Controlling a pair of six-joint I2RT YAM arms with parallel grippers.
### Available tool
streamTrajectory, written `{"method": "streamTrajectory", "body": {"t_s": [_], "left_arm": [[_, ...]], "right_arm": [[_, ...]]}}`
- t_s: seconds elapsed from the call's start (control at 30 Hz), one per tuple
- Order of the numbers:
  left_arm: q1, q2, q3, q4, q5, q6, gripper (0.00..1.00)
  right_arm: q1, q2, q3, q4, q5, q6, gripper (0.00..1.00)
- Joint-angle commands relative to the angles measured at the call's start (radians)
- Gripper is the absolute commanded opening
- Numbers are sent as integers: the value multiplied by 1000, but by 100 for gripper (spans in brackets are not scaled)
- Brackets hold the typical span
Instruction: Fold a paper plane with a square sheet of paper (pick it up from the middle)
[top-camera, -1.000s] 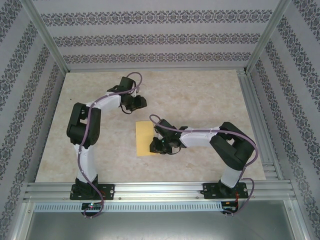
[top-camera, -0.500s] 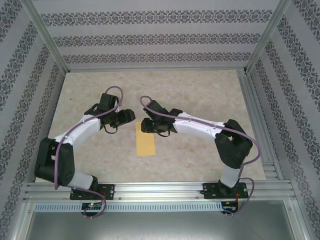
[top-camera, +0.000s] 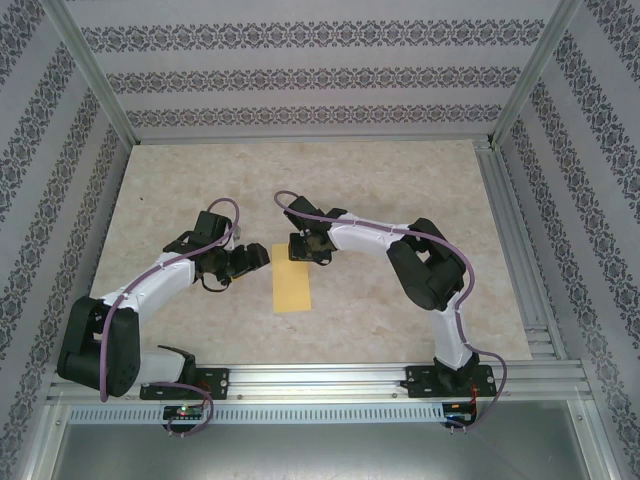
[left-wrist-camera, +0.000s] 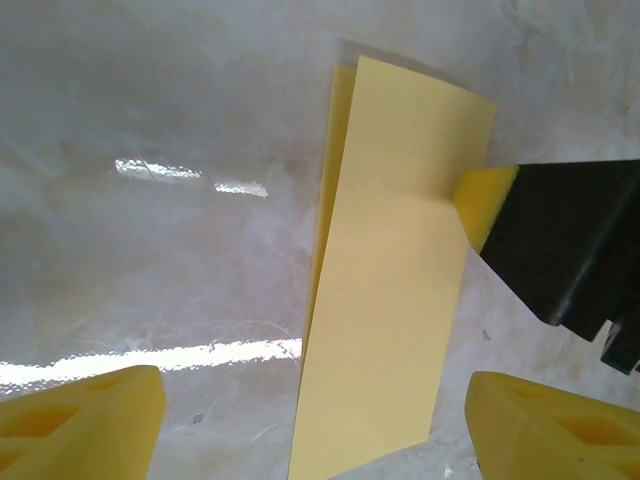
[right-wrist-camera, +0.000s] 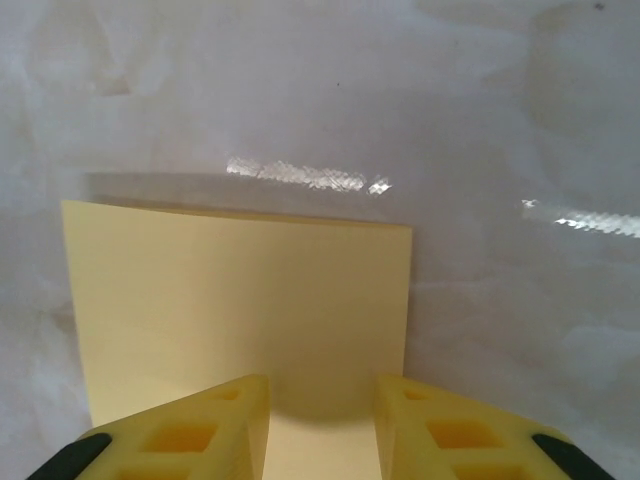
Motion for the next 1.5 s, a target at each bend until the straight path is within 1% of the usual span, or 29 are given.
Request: {"method": "streamTrajectory", "body": {"t_s": [0.0,0.2,0.4,0.57,0.8,1.0,1.1,1.2,1.33,1.47], "left_arm": [[-26,-2,-21,26,49,-26,81],[-94,25,-51,71,75,-69,84],[-163,66,-67,109,93,-110,87],[-188,94,-67,125,99,-119,88],[-206,116,-71,151,132,-135,86],[-224,128,-90,192,189,-153,85],[-232,120,-97,214,204,-161,81],[-231,102,-105,241,216,-179,73],[-231,89,-106,238,193,-184,56],[-231,108,-110,215,157,-181,41]], "right_arm": [[-7,25,20,29,-45,-2,33],[-15,46,4,35,-52,15,31],[-31,43,-39,60,-69,52,32],[-42,45,-70,88,-92,79,33],[-46,46,-83,96,-98,85,33],[-52,43,-91,103,-100,89,33],[-51,42,-93,105,-103,91,32],[-53,39,-97,108,-107,94,32],[-54,19,-103,116,-120,91,32],[-58,-37,-103,124,-148,76,32]]}}
